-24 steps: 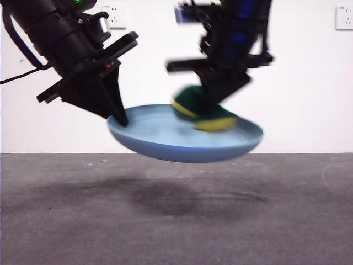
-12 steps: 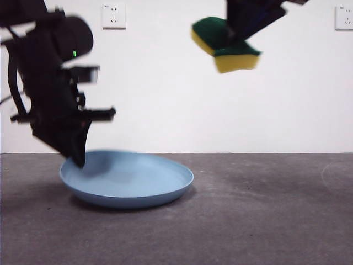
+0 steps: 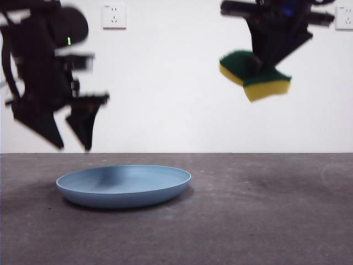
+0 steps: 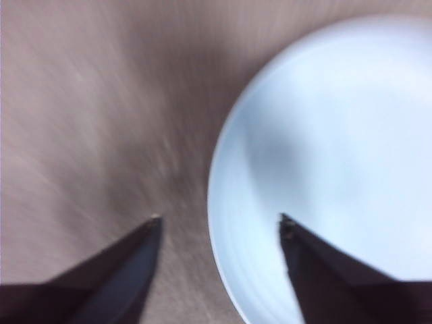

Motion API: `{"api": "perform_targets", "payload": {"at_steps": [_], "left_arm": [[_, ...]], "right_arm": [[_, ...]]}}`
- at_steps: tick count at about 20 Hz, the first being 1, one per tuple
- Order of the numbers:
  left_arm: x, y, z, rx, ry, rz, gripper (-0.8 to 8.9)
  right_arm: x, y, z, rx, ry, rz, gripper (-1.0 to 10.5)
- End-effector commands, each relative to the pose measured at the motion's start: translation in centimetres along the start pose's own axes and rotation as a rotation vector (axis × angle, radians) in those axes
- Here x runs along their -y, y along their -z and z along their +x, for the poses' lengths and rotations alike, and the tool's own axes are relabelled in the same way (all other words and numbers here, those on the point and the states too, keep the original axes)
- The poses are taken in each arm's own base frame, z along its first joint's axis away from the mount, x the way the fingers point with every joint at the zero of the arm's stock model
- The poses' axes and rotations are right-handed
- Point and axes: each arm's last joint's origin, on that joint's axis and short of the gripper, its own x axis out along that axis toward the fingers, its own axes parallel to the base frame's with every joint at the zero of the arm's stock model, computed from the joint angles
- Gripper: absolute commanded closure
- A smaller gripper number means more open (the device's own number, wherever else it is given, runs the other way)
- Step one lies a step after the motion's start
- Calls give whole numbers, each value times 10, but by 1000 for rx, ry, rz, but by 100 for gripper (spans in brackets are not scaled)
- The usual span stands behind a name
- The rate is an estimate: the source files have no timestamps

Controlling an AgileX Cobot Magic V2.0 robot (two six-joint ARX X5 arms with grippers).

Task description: Pick up the plate,pick up the cloth,clean the plate with the cloth

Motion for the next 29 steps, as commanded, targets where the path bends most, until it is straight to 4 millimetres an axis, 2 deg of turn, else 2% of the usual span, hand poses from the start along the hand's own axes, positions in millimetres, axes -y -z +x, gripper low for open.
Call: {"api": "perform_targets", "payload": {"at_steps": [1,5,7,9,11,14,15,23,26,29], "left_arm": [[2,-7,-35,81,15,14,495],[7,-3,-95,220,99,5,495],[8,4,-122,266,151,0,495],[9,11,-143,307,176,5,496],[8,16,-157,333,180,6,499],[6,21,-161,323,173,5,499],[6,22,-161,312,171,6,499],[6,22,-161,307,170,5,499],[6,22,-161,308,168,5,499],[6,22,-161,308,161,4,499]], "right_arm": [[8,5,31,-99,-66,75,963],[11,18,86,-258,-70,115,962],[8,27,112,-328,-64,112,908],[6,36,130,-387,-60,106,829],[4,42,141,-425,-54,109,658],[4,42,141,-422,-55,109,340],[4,41,140,-421,-54,108,315],[7,40,139,-416,-48,112,320],[8,35,130,-386,-48,116,320],[11,27,113,-326,-47,122,321]]}}
